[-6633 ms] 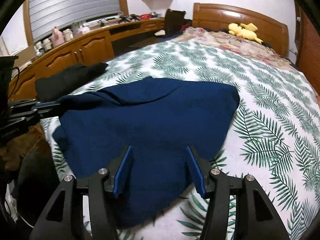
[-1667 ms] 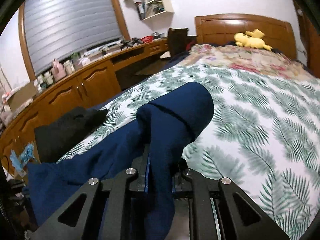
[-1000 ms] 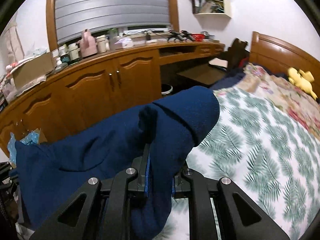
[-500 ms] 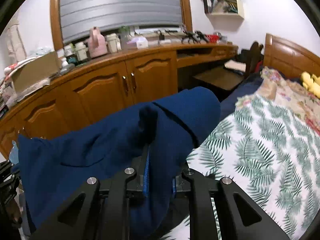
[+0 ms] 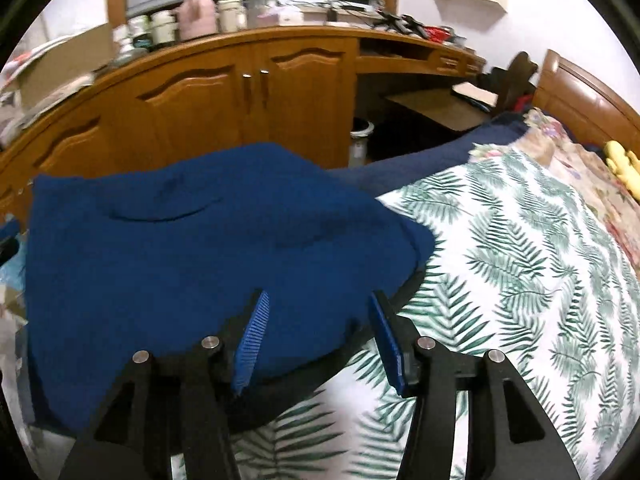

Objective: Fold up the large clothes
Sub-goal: 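Lift the navy bundle with both tools and carry it toward the wooden cabinet, then lower the bundle onto the black garment and open both tools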

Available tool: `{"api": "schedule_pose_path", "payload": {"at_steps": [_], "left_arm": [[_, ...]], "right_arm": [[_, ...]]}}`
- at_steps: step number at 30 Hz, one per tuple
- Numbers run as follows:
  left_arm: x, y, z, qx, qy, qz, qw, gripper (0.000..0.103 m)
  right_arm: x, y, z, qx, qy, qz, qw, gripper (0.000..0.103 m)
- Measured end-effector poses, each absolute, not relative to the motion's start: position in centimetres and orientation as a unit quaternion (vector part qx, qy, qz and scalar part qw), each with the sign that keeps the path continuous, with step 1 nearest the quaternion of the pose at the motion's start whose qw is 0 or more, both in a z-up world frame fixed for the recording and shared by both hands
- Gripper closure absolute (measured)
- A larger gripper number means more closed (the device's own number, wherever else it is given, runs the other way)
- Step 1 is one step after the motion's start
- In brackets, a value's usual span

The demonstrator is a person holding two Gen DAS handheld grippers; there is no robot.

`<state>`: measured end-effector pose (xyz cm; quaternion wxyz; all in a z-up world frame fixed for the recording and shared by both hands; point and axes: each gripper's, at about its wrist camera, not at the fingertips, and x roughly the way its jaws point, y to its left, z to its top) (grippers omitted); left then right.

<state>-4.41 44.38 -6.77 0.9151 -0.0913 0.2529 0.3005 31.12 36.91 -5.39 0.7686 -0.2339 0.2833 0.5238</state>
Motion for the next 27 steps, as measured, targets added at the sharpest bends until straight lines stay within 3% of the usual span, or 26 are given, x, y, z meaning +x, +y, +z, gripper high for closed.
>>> {"api": "schedule_pose_path", "payload": {"at_steps": [9,19,27], "left_arm": [[-1.1,41.8,-3.3,-0.051,0.239,0.264,0.933,0.058],[1.9,44.7,-8.4,-0.075,0.321,0.269,0.905,0.062],[0.8,44.1,-9.7,-0.073,0.313,0.292,0.901,0.062]], "right_arm": [[28.8,32.3,-5.8,-0.214,0.279,0.561,0.749,0.05],[26.4,24.7,-4.1,-0.2,0.257,0.577,0.749,0.05],[24.0,18.3,-3.2,-0.194,0.239,0.578,0.756,0.05]]}}
